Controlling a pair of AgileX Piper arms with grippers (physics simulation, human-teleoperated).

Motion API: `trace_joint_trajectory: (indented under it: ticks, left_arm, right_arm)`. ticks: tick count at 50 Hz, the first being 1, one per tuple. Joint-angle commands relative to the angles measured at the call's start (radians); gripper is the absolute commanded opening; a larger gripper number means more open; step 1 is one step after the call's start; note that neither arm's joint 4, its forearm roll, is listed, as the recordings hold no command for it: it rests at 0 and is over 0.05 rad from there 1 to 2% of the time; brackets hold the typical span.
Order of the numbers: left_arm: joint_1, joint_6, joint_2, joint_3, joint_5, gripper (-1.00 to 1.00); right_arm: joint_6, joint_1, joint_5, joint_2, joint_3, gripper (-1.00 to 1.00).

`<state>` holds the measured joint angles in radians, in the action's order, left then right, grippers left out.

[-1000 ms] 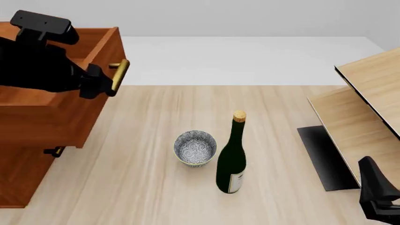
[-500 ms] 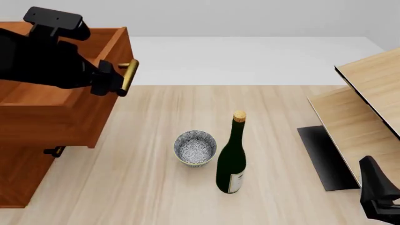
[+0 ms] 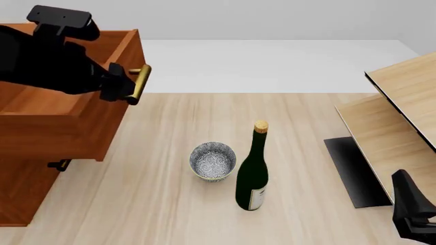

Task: Close the bottom drawer of the cabinet and open the top drawer.

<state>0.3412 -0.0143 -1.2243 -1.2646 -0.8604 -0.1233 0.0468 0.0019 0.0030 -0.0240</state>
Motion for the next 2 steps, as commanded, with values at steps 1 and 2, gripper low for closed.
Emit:
trace_joint_trajectory:
  ticks: [1,2]
  left_arm:
    - [0.049,0.017,0.008,-0.073,0.001,1.0]
    - [0.051,0.014,0.009,-0.081,-0.005,1.0]
  right_arm:
    - [0.001,0.0,0.0,-0.001,0.001,1.0]
    - [0.002,0.0,0.0,-0.002,0.001,1.0]
